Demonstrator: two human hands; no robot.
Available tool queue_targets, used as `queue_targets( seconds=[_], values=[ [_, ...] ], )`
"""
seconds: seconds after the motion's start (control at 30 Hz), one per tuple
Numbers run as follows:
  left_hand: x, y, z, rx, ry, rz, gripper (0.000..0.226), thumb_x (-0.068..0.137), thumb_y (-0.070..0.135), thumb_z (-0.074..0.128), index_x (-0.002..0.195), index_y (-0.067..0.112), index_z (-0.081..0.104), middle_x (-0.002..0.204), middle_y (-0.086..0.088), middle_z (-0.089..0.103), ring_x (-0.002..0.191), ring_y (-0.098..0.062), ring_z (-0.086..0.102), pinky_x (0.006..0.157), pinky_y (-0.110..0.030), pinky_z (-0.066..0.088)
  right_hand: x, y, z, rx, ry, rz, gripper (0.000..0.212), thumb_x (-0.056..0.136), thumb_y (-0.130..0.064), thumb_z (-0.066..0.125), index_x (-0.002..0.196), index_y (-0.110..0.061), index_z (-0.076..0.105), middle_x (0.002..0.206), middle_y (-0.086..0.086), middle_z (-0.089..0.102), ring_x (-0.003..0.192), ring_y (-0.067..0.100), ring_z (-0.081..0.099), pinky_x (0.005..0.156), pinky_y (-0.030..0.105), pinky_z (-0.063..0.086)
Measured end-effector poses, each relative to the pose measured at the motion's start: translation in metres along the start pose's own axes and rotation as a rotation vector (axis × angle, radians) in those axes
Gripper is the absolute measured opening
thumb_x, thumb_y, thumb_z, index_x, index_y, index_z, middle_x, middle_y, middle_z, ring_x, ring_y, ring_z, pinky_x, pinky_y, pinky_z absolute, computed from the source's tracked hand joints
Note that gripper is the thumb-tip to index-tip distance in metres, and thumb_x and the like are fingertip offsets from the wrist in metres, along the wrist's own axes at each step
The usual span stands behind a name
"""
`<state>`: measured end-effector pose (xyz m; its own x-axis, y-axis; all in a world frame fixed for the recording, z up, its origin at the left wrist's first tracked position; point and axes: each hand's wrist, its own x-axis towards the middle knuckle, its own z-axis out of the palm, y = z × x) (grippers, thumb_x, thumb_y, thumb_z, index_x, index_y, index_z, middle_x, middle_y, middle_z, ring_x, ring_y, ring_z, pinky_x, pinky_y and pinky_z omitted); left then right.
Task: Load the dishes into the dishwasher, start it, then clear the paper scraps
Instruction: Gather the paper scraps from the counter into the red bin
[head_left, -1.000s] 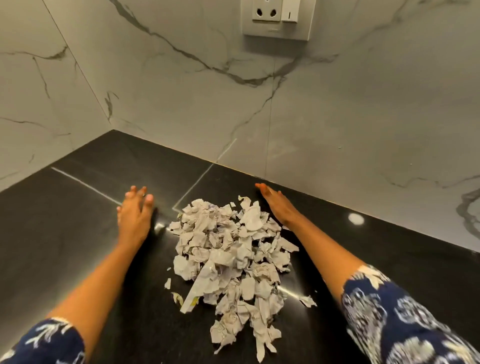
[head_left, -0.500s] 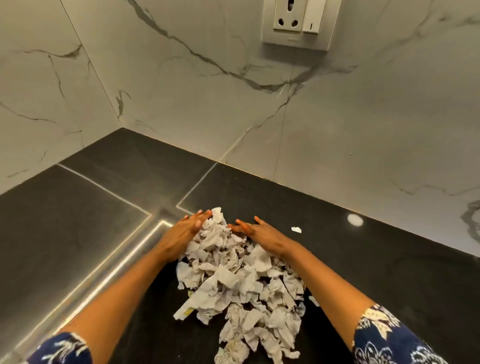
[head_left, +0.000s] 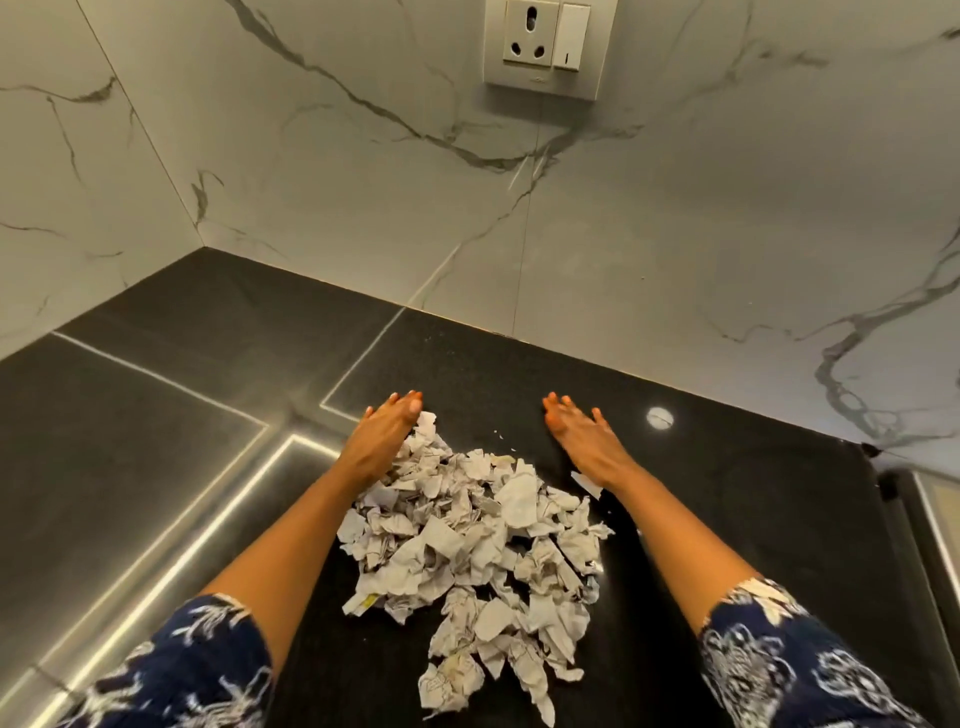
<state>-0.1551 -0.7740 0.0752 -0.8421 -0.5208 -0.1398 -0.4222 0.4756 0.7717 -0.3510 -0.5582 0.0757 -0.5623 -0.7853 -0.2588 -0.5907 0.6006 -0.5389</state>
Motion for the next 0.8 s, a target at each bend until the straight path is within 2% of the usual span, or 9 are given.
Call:
queue_targets(
  seconds=[0.1, 0.17, 0.23, 0.3, 0.37, 0.47, 0.53, 0.67, 0.8],
  values=[
    [-0.005, 0.001, 0.01, 0.072, -0.073, 0.064, 0.118, 0.058, 0.094, -0.01, 0.146, 0.026, 0.03, 0.156, 0.005, 0.021, 0.144, -0.01, 0.01, 0.116, -0.036, 0.002, -0.005, -0.028, 0.022, -0.058, -0.114, -0.117, 0.059, 0.097, -0.05, 0.004, 0.15, -0.024, 0.008, 0.158, -0.006, 0.004, 0.145, 0.008, 0.0, 0.117, 0.038, -0.009],
    [-0.015, 0.0, 0.018, 0.072, -0.123, 0.104, 0.107, 0.068, 0.088, -0.009, 0.145, 0.027, 0.033, 0.155, 0.008, 0.021, 0.143, -0.008, 0.008, 0.115, -0.034, 0.002, -0.017, -0.042, 0.034, -0.039, -0.184, -0.209, 0.075, 0.087, -0.064, -0.004, 0.15, -0.026, 0.009, 0.158, -0.005, 0.005, 0.144, 0.008, -0.001, 0.115, 0.037, -0.011],
    [-0.028, 0.005, 0.016, -0.053, -0.195, 0.055, 0.086, 0.082, 0.078, 0.002, 0.144, 0.03, 0.035, 0.151, 0.012, 0.021, 0.141, -0.008, 0.008, 0.115, -0.039, 0.004, -0.026, -0.045, 0.03, 0.173, -0.273, -0.165, 0.075, 0.086, -0.066, -0.003, 0.148, -0.031, 0.022, 0.157, -0.005, 0.012, 0.144, 0.011, -0.001, 0.115, 0.043, -0.009],
    [-0.036, -0.001, 0.004, -0.219, -0.227, -0.011, 0.092, 0.074, 0.088, 0.011, 0.143, 0.034, 0.037, 0.147, 0.013, 0.029, 0.138, -0.01, 0.021, 0.114, -0.04, 0.015, -0.028, -0.034, 0.015, 0.396, -0.259, -0.087, 0.082, 0.079, -0.073, -0.001, 0.142, -0.036, 0.036, 0.155, -0.005, 0.021, 0.144, 0.018, 0.008, 0.114, 0.051, -0.004],
    [-0.043, -0.012, -0.01, -0.25, -0.197, -0.027, 0.099, 0.066, 0.094, 0.013, 0.142, 0.036, 0.036, 0.146, 0.009, 0.035, 0.135, -0.014, 0.032, 0.113, -0.041, 0.022, -0.025, -0.02, 0.002, 0.426, -0.172, -0.037, 0.09, 0.071, -0.085, 0.001, 0.139, -0.04, 0.039, 0.155, -0.005, 0.021, 0.144, 0.019, 0.011, 0.114, 0.051, -0.003],
    [-0.046, -0.025, -0.017, -0.238, -0.124, -0.04, 0.085, 0.069, 0.092, 0.014, 0.135, 0.044, 0.037, 0.147, 0.0, 0.04, 0.134, -0.024, 0.039, 0.114, -0.046, 0.024, -0.017, -0.024, 0.002, 0.215, -0.18, -0.05, 0.072, 0.087, -0.067, 0.004, 0.147, -0.033, 0.024, 0.157, -0.005, 0.012, 0.146, 0.013, 0.001, 0.116, 0.041, -0.01],
    [-0.045, -0.028, -0.014, -0.206, -0.122, -0.045, 0.078, 0.071, 0.09, 0.012, 0.134, 0.051, 0.035, 0.151, 0.0, 0.035, 0.139, -0.026, 0.032, 0.115, -0.051, 0.019, -0.015, -0.042, 0.012, 0.092, -0.229, -0.122, 0.06, 0.097, -0.052, 0.005, 0.15, -0.027, 0.015, 0.158, -0.005, 0.008, 0.145, 0.006, 0.002, 0.116, 0.036, -0.013],
    [-0.049, -0.032, -0.004, -0.037, -0.136, -0.073, 0.081, 0.067, 0.092, 0.005, 0.137, 0.058, 0.028, 0.159, 0.004, 0.012, 0.146, -0.029, 0.004, 0.115, -0.06, 0.003, -0.035, -0.071, 0.03, 0.039, -0.361, -0.24, 0.056, 0.099, -0.048, 0.004, 0.15, -0.026, 0.011, 0.157, -0.004, 0.005, 0.141, 0.001, -0.002, 0.117, 0.04, -0.015],
    [-0.079, -0.028, 0.002, -0.127, -0.172, -0.07, 0.082, 0.067, 0.092, 0.003, 0.139, 0.058, 0.025, 0.157, 0.009, 0.014, 0.145, -0.026, 0.01, 0.114, -0.059, 0.009, -0.066, -0.061, 0.021, 0.198, -0.4, -0.181, 0.051, 0.101, -0.045, 0.007, 0.149, -0.029, 0.012, 0.156, -0.007, 0.004, 0.131, -0.001, -0.008, 0.114, 0.035, -0.012]
  ],
)
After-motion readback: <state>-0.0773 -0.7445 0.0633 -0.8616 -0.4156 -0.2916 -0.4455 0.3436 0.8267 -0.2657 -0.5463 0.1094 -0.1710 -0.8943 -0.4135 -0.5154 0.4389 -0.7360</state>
